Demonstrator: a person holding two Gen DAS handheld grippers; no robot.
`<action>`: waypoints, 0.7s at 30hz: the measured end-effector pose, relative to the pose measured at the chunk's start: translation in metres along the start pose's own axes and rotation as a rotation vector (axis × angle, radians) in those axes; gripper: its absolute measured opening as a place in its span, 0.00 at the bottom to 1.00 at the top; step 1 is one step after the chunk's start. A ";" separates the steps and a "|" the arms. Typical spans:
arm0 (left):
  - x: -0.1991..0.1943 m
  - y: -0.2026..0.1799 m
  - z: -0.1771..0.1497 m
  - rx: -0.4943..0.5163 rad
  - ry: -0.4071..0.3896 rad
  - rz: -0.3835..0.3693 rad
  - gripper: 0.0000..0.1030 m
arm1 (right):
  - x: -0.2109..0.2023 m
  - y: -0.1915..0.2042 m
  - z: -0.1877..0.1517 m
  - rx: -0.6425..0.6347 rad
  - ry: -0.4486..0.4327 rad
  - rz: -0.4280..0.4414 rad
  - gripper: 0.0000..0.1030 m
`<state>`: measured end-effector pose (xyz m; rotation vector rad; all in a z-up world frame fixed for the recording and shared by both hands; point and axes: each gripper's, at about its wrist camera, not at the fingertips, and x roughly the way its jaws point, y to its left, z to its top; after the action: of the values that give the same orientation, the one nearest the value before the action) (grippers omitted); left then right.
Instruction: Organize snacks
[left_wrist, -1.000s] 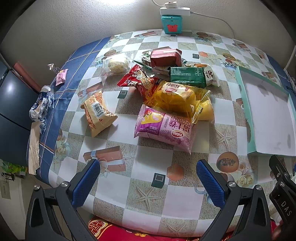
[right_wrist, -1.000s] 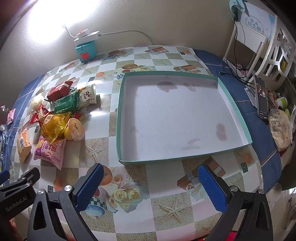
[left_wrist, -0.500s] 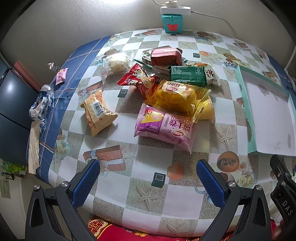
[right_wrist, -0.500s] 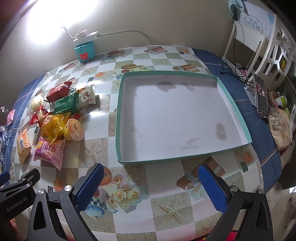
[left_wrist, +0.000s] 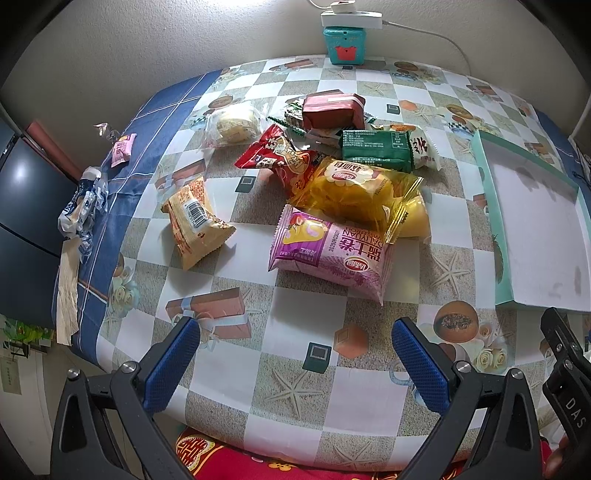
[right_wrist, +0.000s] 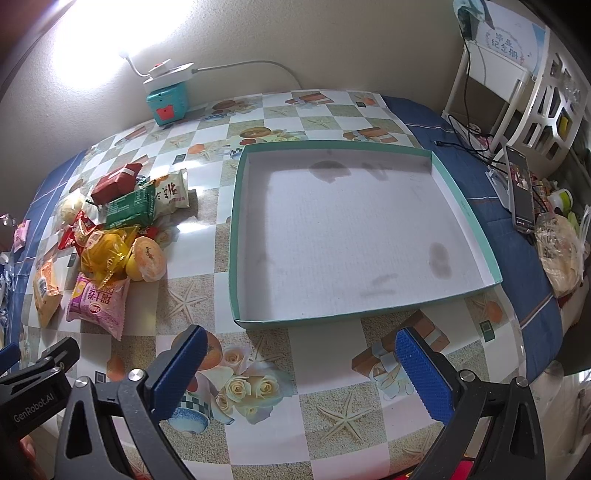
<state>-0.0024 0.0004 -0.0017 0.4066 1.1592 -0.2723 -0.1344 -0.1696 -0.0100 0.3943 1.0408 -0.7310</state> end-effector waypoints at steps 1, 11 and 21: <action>0.000 0.000 0.000 0.000 0.000 0.000 1.00 | 0.000 0.000 0.000 0.000 0.000 0.000 1.00; 0.000 0.000 0.000 0.000 0.001 0.000 1.00 | 0.001 0.000 0.000 0.000 0.000 0.001 1.00; -0.001 0.007 0.001 -0.033 -0.004 -0.011 1.00 | 0.000 0.000 0.000 -0.002 -0.007 0.009 1.00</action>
<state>0.0008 0.0063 0.0009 0.3703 1.1607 -0.2635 -0.1338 -0.1697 -0.0103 0.3945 1.0325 -0.7232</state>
